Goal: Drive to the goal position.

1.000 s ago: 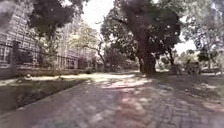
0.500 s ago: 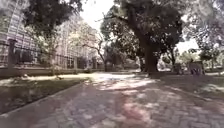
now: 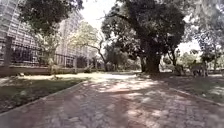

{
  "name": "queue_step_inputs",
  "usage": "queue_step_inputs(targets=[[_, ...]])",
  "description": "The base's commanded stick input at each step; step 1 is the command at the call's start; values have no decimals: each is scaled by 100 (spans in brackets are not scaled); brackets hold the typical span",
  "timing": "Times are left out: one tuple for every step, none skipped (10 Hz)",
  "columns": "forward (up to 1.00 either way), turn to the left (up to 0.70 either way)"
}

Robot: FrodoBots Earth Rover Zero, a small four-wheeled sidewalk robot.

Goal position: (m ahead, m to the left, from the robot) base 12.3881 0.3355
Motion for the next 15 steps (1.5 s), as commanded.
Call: queue_step_inputs(targets=[[70, 0], [70, 0], [70, -4], [70, -21], [70, -34], [70, -31], [70, -24], [70, -9], [70, 0], [70, 0], [70, 0], [70, 0], [70, -5], [70, -16], [70, -28]])
